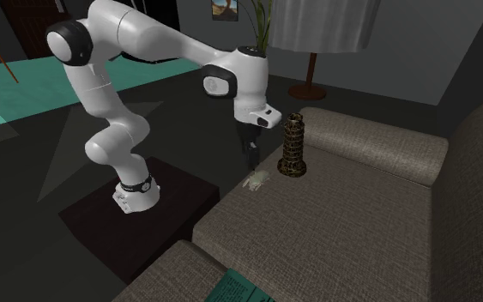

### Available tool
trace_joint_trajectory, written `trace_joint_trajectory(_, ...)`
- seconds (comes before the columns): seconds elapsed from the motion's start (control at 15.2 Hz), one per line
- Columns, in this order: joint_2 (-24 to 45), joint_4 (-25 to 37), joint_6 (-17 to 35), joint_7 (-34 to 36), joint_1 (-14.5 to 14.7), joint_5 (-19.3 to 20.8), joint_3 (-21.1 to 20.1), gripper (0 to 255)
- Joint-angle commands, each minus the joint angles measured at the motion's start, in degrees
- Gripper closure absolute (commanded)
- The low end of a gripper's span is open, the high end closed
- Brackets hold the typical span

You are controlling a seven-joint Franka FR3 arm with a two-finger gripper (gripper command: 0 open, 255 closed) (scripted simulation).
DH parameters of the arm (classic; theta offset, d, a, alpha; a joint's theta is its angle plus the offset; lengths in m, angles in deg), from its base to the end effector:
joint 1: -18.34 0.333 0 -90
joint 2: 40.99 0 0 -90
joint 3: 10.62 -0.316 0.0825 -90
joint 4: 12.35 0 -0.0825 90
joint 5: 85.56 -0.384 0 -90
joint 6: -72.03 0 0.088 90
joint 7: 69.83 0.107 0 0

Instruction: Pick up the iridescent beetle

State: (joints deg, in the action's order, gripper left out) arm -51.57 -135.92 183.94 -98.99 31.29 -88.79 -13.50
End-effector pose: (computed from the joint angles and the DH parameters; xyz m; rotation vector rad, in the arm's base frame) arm 0.4748 0.1395 0.4760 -2.8742 -1.1526 0.0214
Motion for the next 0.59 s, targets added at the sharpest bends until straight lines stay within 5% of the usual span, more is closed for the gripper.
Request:
trace_joint_trajectory(0.0,3.87,1.88,1.29,-1.82,1.01,0.43,-0.91,0)
trace_joint_trajectory(0.53,14.42,5.57,5.9,-6.09,3.9,2.5,-3.82,0)
